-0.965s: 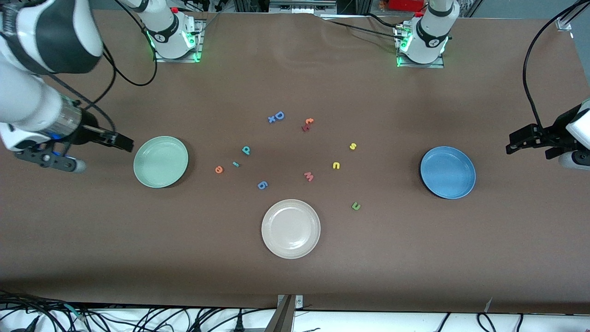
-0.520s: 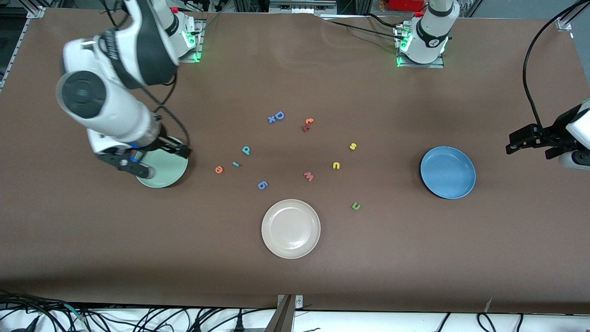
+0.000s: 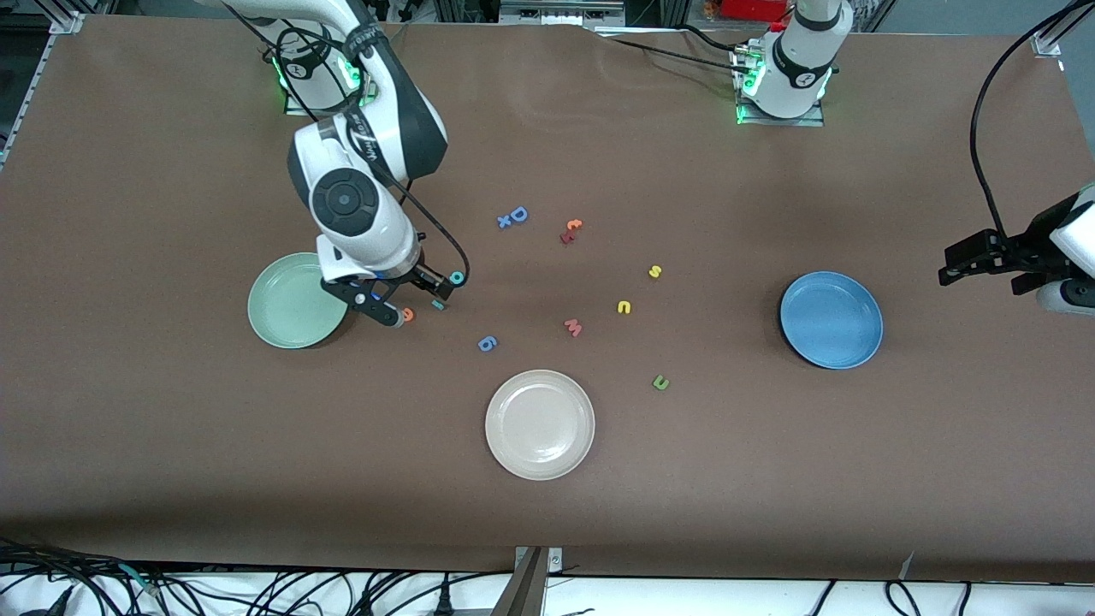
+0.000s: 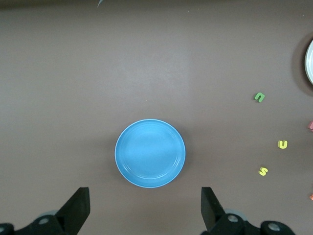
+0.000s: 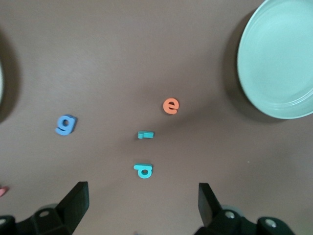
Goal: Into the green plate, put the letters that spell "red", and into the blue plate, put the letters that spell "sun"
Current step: 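Move the right gripper over the teal letters beside the green plate, then grasp the teal d with the right gripper while the left gripper reaches the yellow s, then drop the teal d onto the green plate while the left gripper lowers to the s, then grasp the orange e with the right gripper while the left gripper grasps the s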
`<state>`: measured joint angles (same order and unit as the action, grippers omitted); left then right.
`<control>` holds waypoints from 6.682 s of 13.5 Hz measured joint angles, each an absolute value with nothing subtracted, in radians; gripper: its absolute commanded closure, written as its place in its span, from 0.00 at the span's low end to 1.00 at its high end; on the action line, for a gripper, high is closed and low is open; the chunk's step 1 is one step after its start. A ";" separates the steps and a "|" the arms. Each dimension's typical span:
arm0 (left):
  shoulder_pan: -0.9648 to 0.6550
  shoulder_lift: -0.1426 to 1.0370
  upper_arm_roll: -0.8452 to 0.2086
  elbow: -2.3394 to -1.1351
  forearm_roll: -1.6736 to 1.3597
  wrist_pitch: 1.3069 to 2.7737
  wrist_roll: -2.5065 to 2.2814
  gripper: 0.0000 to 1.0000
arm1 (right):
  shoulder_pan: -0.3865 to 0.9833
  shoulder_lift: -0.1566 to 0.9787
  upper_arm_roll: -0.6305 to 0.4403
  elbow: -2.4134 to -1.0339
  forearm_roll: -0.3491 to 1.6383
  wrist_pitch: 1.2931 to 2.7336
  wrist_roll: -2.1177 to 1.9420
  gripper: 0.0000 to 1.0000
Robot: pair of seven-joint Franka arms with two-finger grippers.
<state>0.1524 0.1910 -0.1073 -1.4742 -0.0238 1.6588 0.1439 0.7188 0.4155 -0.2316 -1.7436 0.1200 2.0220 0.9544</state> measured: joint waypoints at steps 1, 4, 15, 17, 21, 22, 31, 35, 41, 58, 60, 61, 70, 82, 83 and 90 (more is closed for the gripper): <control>0.152 0.191 -0.107 -1.474 -0.024 1.657 0.144 0.00 | 0.722 0.415 -0.230 -1.783 0.125 2.067 0.963 0.01; 0.152 0.191 -0.108 -1.474 -0.024 1.654 0.144 0.00 | 0.722 0.415 -0.203 -1.898 0.139 2.236 0.999 0.01; 0.099 0.248 -0.131 -1.498 -0.024 1.645 0.144 0.00 | 0.724 0.506 -0.133 -2.070 0.192 2.570 1.054 0.07; 0.066 0.284 -0.132 -1.498 -0.024 1.645 0.144 0.00 | 0.724 0.510 -0.131 -2.069 0.192 2.575 1.058 0.14; 0.004 0.372 -0.134 -1.499 -0.024 1.660 0.143 0.00 | 0.724 0.515 -0.129 -2.069 0.195 2.592 1.062 0.14; -0.006 0.392 -0.134 -1.500 -0.024 1.679 0.143 0.00 | 0.724 0.517 -0.129 -2.069 0.203 2.598 1.063 0.14; -0.144 0.482 -0.144 -1.508 -0.039 1.787 -0.001 0.00 | 0.723 0.531 -0.127 -2.067 0.223 2.616 1.065 0.82; -0.169 0.493 -0.172 -1.602 -0.039 1.926 -0.031 0.00 | 0.724 0.529 -0.126 -2.064 0.223 2.617 1.065 0.91; -0.168 0.491 -0.223 -1.816 -0.044 2.193 -0.045 0.00 | 0.724 0.527 -0.126 -2.056 0.223 2.611 1.065 0.91; -0.233 0.406 -0.291 -2.190 -0.044 2.509 -0.255 0.00 | 0.604 0.457 -0.599 -1.930 0.223 2.041 0.156 0.89; -0.233 0.418 -0.290 -2.190 -0.043 2.518 -0.255 0.00 | 0.572 0.514 -0.599 -1.930 0.240 2.074 0.097 0.89; -0.233 0.425 -0.289 -2.191 -0.043 2.527 -0.255 0.00 | 0.561 0.535 -0.598 -1.930 0.260 2.080 0.071 0.89; -0.234 0.450 -0.289 -2.193 -0.043 2.555 -0.254 0.09 | 0.555 0.571 -0.590 -1.927 0.317 2.093 0.036 0.01; -0.266 0.488 -0.289 -2.193 -0.043 2.628 -0.346 0.18 | 0.740 0.481 -0.566 -1.907 0.401 2.051 0.322 0.01; -0.266 0.488 -0.289 -2.193 -0.043 2.628 -0.347 0.19 | 0.762 0.487 -0.561 -1.908 0.405 2.070 0.365 0.01; -0.308 0.488 -0.286 -2.195 0.223 2.624 -0.667 0.17 | 0.831 0.583 -0.493 -1.913 0.409 2.289 0.557 0.01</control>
